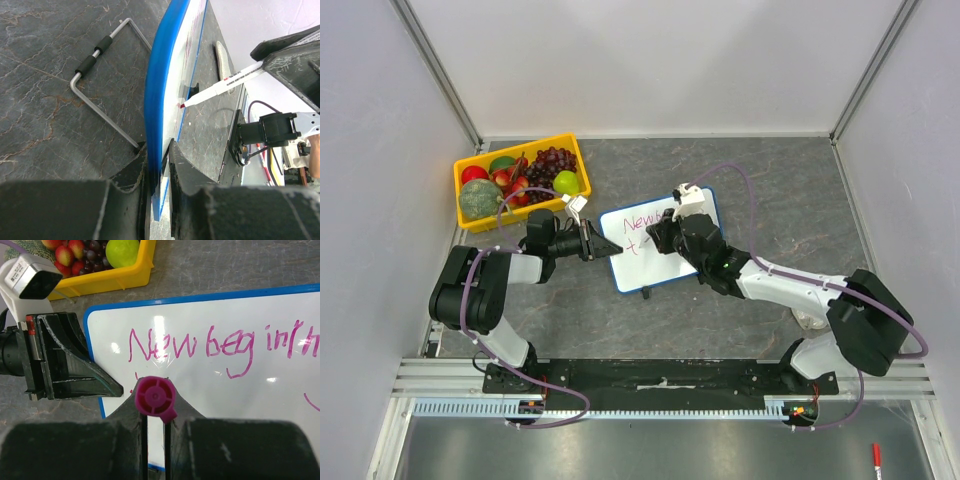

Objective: Write a sentence on the whiteboard
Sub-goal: Write with the whiteboard marker on the whiteboard.

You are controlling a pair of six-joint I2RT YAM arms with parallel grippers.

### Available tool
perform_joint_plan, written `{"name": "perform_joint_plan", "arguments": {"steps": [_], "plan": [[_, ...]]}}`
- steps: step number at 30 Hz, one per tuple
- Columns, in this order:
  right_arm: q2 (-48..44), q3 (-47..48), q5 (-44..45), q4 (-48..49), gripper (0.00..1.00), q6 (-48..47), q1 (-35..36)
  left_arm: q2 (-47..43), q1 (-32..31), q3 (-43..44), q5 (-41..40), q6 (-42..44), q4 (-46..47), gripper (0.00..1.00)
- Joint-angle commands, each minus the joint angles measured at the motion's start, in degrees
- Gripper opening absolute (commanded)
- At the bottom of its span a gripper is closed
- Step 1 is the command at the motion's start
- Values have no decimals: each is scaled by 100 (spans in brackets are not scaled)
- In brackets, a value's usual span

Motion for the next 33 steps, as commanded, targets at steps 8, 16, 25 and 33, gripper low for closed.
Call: {"name": "perform_joint_plan", "arguments": {"steps": [8,16,25,33], "plan": [[179,162,-48,137,0,-83,-33,-6,-22,68,-198,391,-178,2],[188,48,-101,-12,0,-100,-33,-6,-22,68,-198,400,-196,2],[12,-23,180,-153,0,-197,-42,-15,-13,68,-207,408,-196,2],[73,39,233,-320,0,-311,-42,-15,-13,68,-207,417,-205,2]]}}
